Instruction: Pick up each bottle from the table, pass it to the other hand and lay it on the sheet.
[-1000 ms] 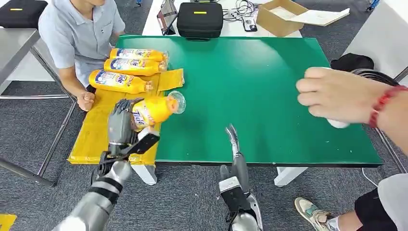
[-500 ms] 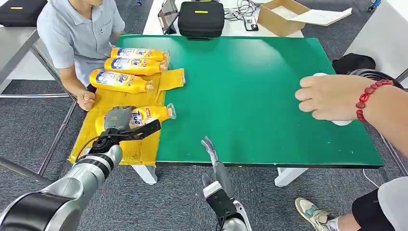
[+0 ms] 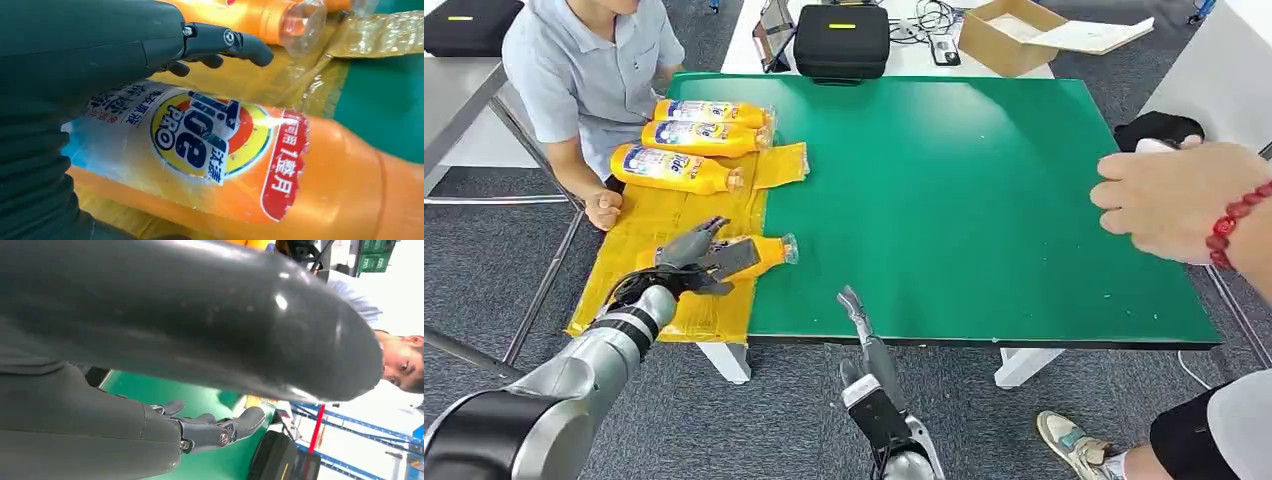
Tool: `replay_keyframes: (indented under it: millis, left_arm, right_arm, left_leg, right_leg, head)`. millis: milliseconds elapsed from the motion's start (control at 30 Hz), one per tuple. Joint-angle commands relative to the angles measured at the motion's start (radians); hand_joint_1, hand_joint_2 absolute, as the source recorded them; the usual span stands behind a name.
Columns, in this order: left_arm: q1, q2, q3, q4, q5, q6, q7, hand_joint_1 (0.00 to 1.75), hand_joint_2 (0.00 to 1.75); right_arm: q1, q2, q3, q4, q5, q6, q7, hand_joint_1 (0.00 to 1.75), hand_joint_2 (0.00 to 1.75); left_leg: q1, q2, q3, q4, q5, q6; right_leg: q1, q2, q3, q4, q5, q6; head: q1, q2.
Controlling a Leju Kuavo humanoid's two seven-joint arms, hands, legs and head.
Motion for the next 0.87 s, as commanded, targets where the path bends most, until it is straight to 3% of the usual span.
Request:
replay_keyframes:
  millis: [33,167,500,567,600,700,800,833,867]
  left_arm:
    - [-0.013,-0.025,0.099,0.038,0.087,-0.064,-0.073,0.00,1.75]
    - [0.013,-0.039,0.153,-0.030,0.178,0.001,-0.232,0.00,1.75]
    - [0.013,-0.039,0.153,-0.030,0.178,0.001,-0.232,0.00,1.75]
    - [0.079,-0.094,0.231,-0.173,0.338,0.146,-0.491,0.00,1.75]
    - [0.113,-0.111,0.225,-0.251,0.397,0.156,-0.538,0.00,1.75]
    - [0.276,-0.125,0.126,-0.635,0.604,0.153,-0.532,0.00,1.75]
    - [0.345,-0.109,0.069,-0.819,0.773,0.147,-0.485,0.00,1.75]
    - [0.358,-0.103,0.053,-0.851,0.833,0.148,-0.478,0.00,1.75]
    - [0.381,-0.098,0.031,-0.897,0.915,0.141,-0.458,0.00,1.75]
  right_arm:
    - [-0.034,-0.009,0.000,0.057,-0.002,-0.010,0.000,0.00,0.00]
    - [-0.020,-0.017,-0.003,0.040,0.006,-0.024,0.000,0.00,0.00]
    - [-0.020,-0.017,-0.003,0.040,0.006,-0.024,0.000,0.00,0.00]
    - [-0.004,-0.034,0.008,-0.003,0.018,-0.051,0.000,0.00,0.00]
    - [0.006,-0.043,0.011,-0.035,0.019,-0.075,0.000,0.00,0.00]
    - [0.028,-0.051,0.002,-0.102,-0.006,-0.098,0.000,0.00,0.00]
    - [0.037,-0.050,-0.009,-0.124,-0.027,-0.110,0.000,0.00,0.00]
    - [0.047,-0.042,-0.037,-0.126,-0.061,-0.052,0.000,0.00,0.00]
    - [0.082,0.009,-0.164,-0.116,-0.178,0.142,0.000,0.00,0.00]
  left_leg:
    - [0.001,0.001,0.003,-0.001,-0.001,-0.001]
    - [0.000,0.000,0.003,-0.001,-0.001,-0.001]
    - [0.001,0.001,0.004,0.000,-0.002,-0.001]
    - [0.001,0.001,0.004,0.000,-0.002,-0.001]
    - [0.001,0.000,0.003,-0.001,-0.001,-0.001]
    - [0.001,-0.001,0.003,0.000,-0.002,0.000]
    - [0.000,0.003,0.002,0.000,-0.002,-0.001]
    - [0.001,0.004,0.005,0.001,-0.005,-0.001]
    - [0.001,0.005,0.003,0.001,-0.004,-0.001]
  right_leg:
    - [0.001,0.000,0.003,-0.001,-0.001,-0.001]
    - [0.000,0.000,0.003,-0.001,-0.001,-0.001]
    - [0.002,0.000,0.004,-0.001,-0.001,-0.002]
    - [0.001,0.000,0.004,-0.001,-0.001,-0.002]
    - [0.001,0.000,0.003,-0.001,-0.001,-0.001]
    - [0.001,-0.002,0.003,-0.001,-0.002,-0.001]
    - [0.000,0.002,0.001,-0.001,-0.001,-0.001]
    - [0.002,0.003,0.004,0.000,-0.003,-0.002]
    - [0.001,0.002,0.003,-0.001,-0.002,-0.002]
  head:
    - [0.000,0.000]
    - [0.000,0.000]
    - [0.000,0.000]
    - [0.000,0.000]
    - [0.000,0.000]
    - [0.000,0.000]
    - [0.000,0.000]
    - [0.000,0.000]
    - [0.000,0.000]
